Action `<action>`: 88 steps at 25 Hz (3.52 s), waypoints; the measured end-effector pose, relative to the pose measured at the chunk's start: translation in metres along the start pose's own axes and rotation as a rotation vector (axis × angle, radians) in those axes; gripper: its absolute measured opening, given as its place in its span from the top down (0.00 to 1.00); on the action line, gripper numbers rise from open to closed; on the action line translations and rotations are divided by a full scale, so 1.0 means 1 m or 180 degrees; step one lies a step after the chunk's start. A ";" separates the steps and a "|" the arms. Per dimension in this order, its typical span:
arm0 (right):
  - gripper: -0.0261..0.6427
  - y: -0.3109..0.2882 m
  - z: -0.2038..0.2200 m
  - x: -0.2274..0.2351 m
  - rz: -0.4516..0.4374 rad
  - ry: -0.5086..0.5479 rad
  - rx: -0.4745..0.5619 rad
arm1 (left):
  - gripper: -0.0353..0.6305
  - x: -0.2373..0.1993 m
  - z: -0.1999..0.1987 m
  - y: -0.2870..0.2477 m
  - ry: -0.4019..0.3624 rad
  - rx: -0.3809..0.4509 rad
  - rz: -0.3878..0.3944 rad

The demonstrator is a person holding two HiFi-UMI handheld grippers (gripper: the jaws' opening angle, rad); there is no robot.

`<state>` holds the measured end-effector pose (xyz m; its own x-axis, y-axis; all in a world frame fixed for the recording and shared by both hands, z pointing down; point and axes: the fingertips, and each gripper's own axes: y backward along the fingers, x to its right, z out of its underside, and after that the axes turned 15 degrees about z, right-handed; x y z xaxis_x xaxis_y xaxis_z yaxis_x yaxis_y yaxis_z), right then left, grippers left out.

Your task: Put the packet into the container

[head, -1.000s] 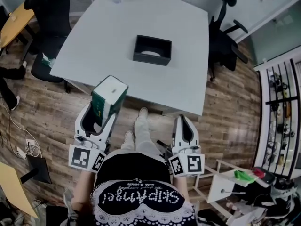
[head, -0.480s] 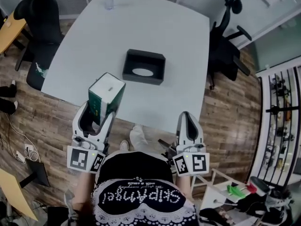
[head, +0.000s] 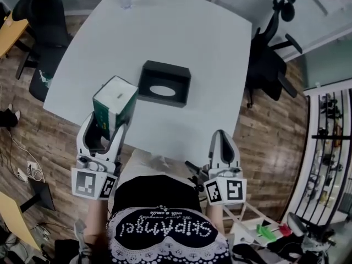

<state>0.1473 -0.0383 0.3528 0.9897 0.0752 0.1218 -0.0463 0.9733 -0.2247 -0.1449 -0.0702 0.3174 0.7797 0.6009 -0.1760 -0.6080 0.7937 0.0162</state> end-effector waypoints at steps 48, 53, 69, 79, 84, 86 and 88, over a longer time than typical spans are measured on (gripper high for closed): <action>0.91 -0.009 -0.046 0.026 0.0718 -0.0202 0.0236 | 0.43 -0.043 -0.034 -0.047 -0.0041 -0.0061 0.0300; 0.90 -0.007 -0.046 0.028 0.0734 -0.0193 0.0241 | 0.43 -0.044 -0.035 -0.047 -0.0059 -0.0035 0.0295; 0.90 -0.008 -0.048 0.025 0.0734 -0.0177 0.0240 | 0.43 -0.053 -0.039 -0.042 -0.0020 -0.0005 0.0243; 0.90 -0.012 -0.040 0.025 0.0779 -0.0216 0.0182 | 0.43 -0.048 -0.065 -0.081 -0.0739 -0.0449 0.0859; 0.90 -0.017 -0.034 0.027 0.0791 -0.0240 0.0102 | 0.43 -0.030 -0.045 -0.120 -0.1014 -0.0965 0.1357; 0.91 -0.021 -0.029 0.027 0.0789 -0.0258 0.0062 | 0.43 -0.022 -0.028 -0.136 -0.1041 -0.1212 0.1564; 0.91 -0.024 -0.024 0.027 0.0786 -0.0281 0.0018 | 0.43 -0.012 -0.011 -0.152 -0.1065 -0.1399 0.1781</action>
<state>0.1780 -0.0646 0.3379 0.9327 0.3290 0.1480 -0.2860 0.9243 -0.2526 -0.0636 -0.1998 0.3058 0.3013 0.9522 0.0503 -0.8725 0.2966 -0.3883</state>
